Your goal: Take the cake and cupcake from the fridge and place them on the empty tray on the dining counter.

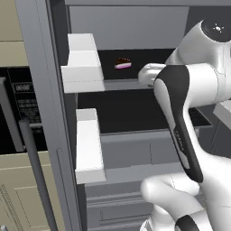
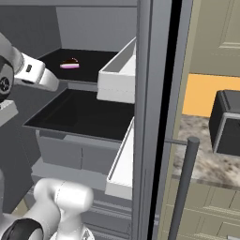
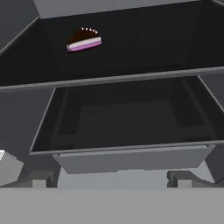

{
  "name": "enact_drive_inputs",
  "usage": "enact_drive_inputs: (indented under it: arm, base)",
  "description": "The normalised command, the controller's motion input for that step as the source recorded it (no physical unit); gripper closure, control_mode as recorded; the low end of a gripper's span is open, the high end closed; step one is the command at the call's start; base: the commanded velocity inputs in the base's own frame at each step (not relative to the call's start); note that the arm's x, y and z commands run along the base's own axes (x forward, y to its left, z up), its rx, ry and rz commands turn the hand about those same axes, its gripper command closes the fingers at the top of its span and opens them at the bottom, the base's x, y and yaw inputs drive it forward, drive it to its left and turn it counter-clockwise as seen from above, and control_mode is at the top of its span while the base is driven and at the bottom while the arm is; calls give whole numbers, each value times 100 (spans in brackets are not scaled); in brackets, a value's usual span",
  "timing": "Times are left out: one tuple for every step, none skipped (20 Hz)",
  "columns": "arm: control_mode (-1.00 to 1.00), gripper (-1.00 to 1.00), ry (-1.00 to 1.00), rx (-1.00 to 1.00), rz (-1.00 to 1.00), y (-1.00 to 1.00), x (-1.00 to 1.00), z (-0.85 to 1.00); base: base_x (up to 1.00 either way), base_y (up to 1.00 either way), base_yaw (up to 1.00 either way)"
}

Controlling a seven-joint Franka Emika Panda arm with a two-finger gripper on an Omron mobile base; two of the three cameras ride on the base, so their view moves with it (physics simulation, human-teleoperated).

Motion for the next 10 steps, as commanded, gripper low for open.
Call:
enact_drive_inputs:
  arm:
    - [-100, -100, 0, 3, 0, 0, 79, 9]
    - [-100, -100, 0, 7, 0, 0, 81, 0]
    - [-100, -100, 0, 4, 0, 0, 84, 2]
    - [-100, -100, 0, 1, 0, 4, 77, 2]
    - [-100, -100, 0, 0, 0, 7, 73, 0]
    - [-100, -100, 0, 0, 0, 10, 74, 0]
    - [-100, -100, 0, 0, 0, 18, 73, 0]
    - [-100, -100, 0, 0, 0, 25, 70, 0]
    - [-100, -100, 0, 0, 0, 28, 75, 0]
    - [-100, -100, 0, 0, 0, 27, 72, 1]
  base:
    - [0, 0, 0]
    - [0, 0, 0]
    - [0, 0, 0]
    - [0, 0, 0]
    - [0, 0, 0]
    - [0, 0, 0]
    - [0, 0, 0]
    - [0, 0, 0]
    - [0, 0, 0]
    - [0, 0, 0]
